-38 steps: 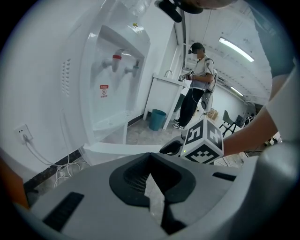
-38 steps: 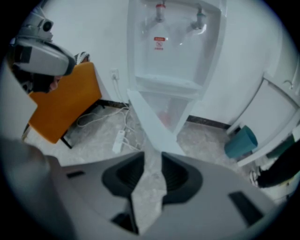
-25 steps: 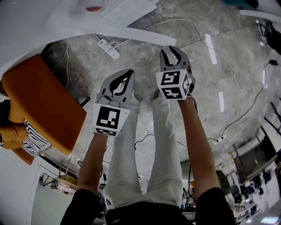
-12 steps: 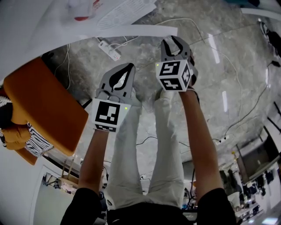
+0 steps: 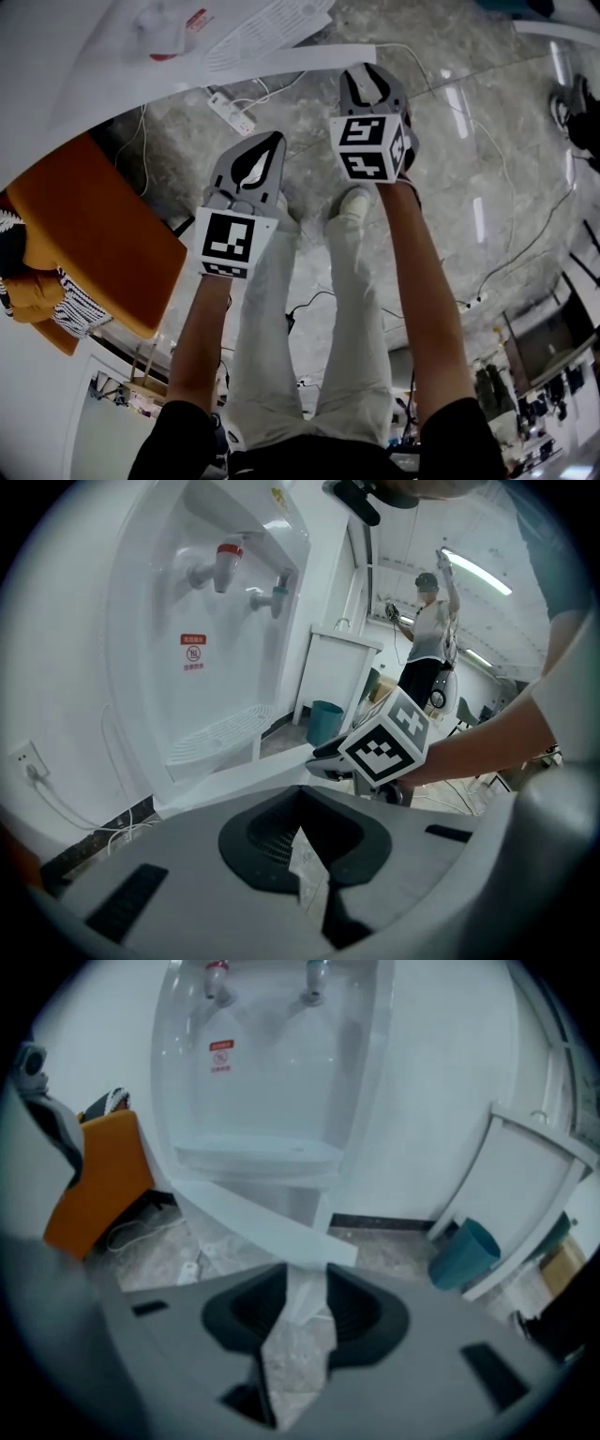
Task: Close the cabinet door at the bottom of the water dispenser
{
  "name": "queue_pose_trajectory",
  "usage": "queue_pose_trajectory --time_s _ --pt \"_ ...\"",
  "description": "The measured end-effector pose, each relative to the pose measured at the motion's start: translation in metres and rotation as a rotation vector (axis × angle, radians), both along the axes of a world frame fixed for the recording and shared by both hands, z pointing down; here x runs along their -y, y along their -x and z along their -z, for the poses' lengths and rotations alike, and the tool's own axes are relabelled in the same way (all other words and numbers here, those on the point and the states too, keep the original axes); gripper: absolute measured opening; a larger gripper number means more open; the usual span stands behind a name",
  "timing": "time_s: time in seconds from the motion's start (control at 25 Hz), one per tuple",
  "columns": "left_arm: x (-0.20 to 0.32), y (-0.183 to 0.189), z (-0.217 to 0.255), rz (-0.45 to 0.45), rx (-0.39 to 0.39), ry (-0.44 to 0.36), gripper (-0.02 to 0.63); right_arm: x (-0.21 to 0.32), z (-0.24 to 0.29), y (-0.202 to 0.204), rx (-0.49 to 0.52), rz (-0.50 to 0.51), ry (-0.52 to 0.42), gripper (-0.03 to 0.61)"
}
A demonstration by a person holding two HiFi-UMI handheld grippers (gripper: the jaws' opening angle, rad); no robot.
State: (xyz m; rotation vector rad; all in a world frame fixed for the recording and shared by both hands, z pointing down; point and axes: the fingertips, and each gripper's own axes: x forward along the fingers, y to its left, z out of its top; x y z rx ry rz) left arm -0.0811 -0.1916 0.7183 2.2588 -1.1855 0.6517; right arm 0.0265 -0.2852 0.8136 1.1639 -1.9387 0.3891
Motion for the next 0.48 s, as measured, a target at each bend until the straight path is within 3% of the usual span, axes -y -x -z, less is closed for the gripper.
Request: queue_pose_trajectory --time_s 0.48 --pt "0.026 0.002 -0.003 0.02 0.012 -0.041 0.011 0.041 -0.004 0.011 0.057 -0.031 -0.02 0.141"
